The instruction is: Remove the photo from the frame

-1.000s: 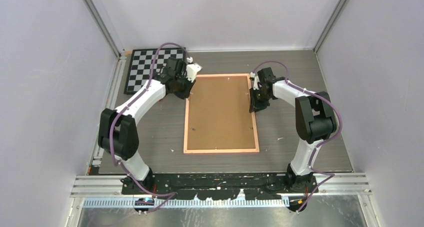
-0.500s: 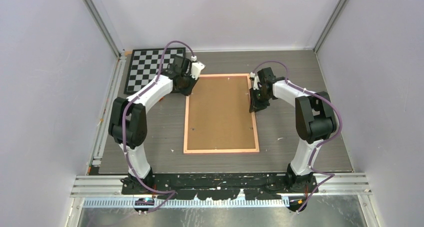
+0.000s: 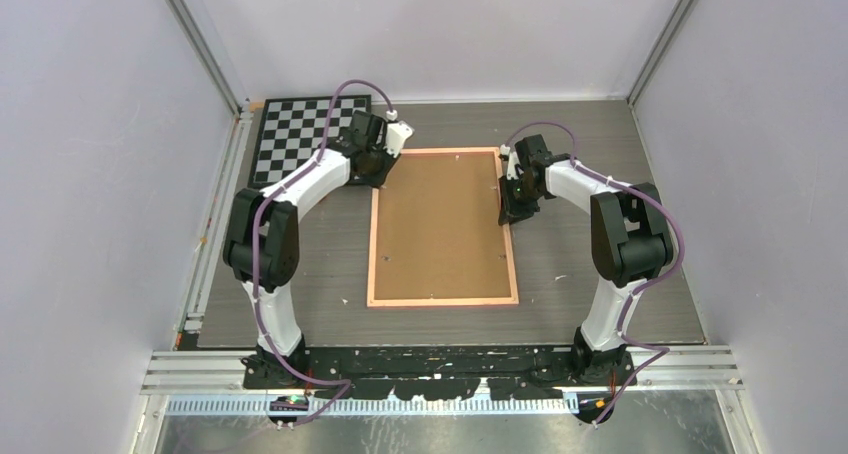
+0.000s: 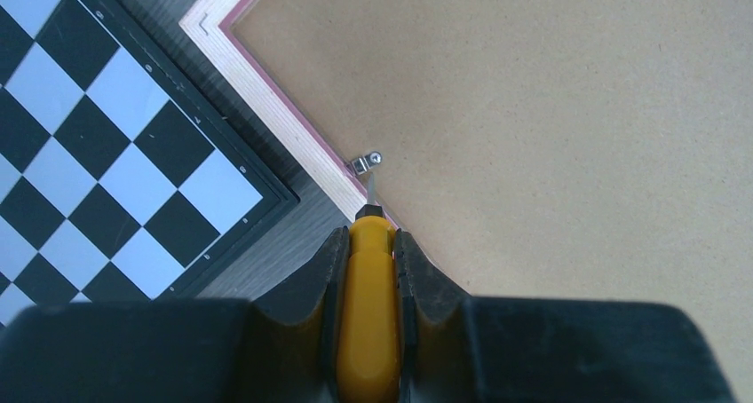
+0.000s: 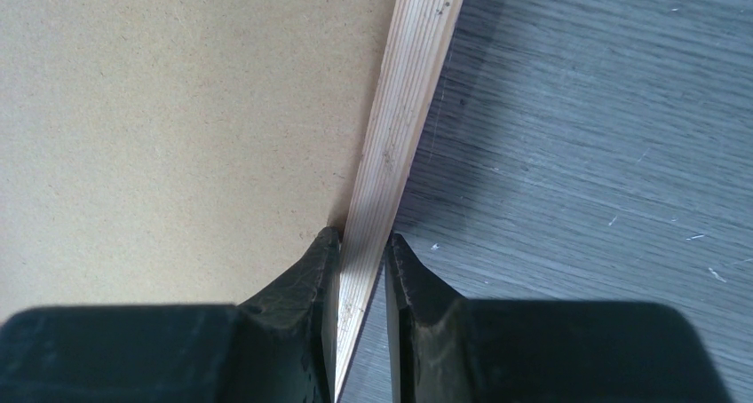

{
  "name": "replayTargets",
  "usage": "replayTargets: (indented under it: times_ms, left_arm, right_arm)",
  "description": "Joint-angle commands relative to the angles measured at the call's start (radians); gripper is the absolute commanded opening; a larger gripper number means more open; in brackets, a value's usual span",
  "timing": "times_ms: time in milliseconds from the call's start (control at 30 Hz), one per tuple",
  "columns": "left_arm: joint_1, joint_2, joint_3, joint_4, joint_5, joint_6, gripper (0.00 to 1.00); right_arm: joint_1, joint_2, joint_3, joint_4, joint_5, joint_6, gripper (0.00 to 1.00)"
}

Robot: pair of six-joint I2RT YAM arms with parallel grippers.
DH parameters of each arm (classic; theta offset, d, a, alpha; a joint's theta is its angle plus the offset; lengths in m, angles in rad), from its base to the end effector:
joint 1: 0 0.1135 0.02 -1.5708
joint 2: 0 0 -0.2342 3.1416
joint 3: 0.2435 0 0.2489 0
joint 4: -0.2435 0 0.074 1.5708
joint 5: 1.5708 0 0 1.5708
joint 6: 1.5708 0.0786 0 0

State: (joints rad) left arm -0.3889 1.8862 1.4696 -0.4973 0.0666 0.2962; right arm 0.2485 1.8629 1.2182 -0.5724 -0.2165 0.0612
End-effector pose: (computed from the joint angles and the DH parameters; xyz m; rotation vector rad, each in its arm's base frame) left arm 0.3967 -0.1682 0.1726 0.8615 2.3318 -0.1220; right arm 0.3533 0.1071 0.0991 -0.3161 2.7842 0.3780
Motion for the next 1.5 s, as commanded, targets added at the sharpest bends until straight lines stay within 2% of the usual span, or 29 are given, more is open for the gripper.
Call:
replayTargets:
  times_ms: [0, 467, 733, 1167, 1467]
  left_arm:
    - [-0.004, 0.018, 0.029, 0.065, -0.017, 0.026, 0.0]
    - [-0.015, 0.021, -0.006, 0.119, -0.058, 0.09, 0.0]
    - [-0.033, -0.042, -0.056, 0.089, -0.059, 0.119, 0.0]
    - [-0.055, -0.033, -0.069, 0.082, -0.124, 0.151, 0.0]
    - [-0.068, 0.0, -0.107, 0.169, -0.174, 0.191, 0.0]
  right_arm:
    - [0.012, 0.05, -0.023, -0.061, -0.002, -0.057, 0.01]
    - [0.013, 0.064, -0.02, -0.064, -0.003, -0.082, 0.01]
    - [0.012, 0.062, -0.021, -0.066, -0.001, -0.081, 0.01]
    - [0.014, 0.064, -0.02, -0.066, -0.001, -0.081, 0.01]
    - [0.013, 0.069, -0.022, -0.067, -0.001, -0.088, 0.01]
